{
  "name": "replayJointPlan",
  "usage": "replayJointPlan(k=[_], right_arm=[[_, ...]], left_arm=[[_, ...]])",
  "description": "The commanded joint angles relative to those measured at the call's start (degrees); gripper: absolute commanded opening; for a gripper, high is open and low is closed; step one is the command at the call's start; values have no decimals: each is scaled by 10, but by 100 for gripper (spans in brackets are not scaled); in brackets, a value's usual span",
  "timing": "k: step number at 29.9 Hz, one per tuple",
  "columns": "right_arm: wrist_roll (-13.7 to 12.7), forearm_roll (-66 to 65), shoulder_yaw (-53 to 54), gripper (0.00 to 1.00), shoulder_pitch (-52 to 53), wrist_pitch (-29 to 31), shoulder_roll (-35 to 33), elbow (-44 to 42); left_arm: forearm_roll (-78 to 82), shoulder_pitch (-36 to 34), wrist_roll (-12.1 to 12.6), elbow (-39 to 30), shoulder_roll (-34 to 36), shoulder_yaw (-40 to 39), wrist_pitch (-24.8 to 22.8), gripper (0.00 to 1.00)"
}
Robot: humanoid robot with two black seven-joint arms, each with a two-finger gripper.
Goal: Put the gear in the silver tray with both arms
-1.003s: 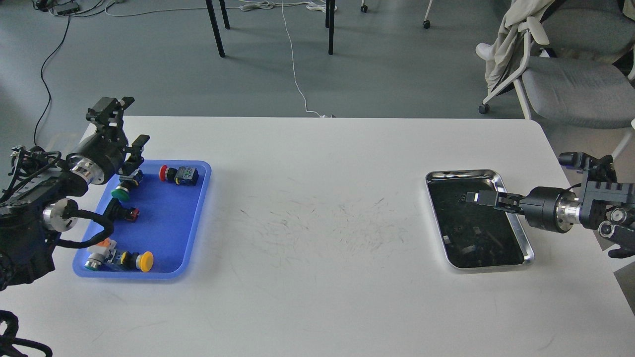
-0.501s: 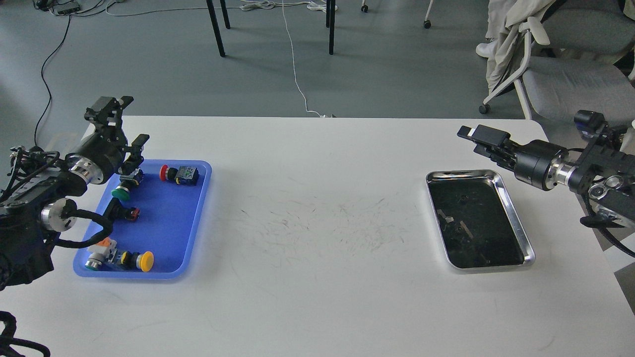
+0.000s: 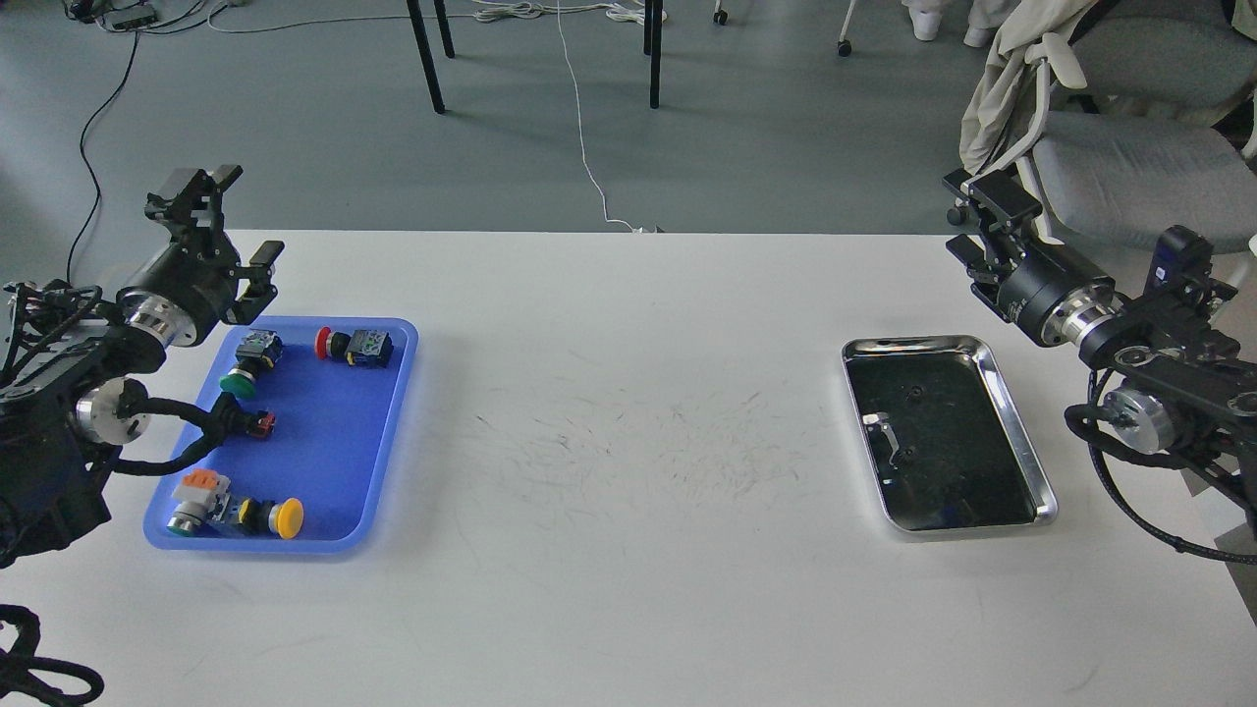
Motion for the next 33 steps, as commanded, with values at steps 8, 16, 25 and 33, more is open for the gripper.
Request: replayJointPlan(k=[8, 16, 25, 33], right_arm=[[0, 87, 55, 94, -1, -60, 76, 0], [-34, 156, 96, 94, -3, -65, 100, -2], [-34, 157, 86, 96, -2, -64, 100, -2], [-34, 156, 84, 97, -1, -65, 111, -4]], left_arm=[[-6, -35, -1, -2, -10, -48, 0, 98], [-35, -43, 4, -2, -44, -75, 0, 98], [-45, -52, 59, -1, -98, -69, 0, 98], [-45, -76, 160, 0, -125, -46, 0, 98]])
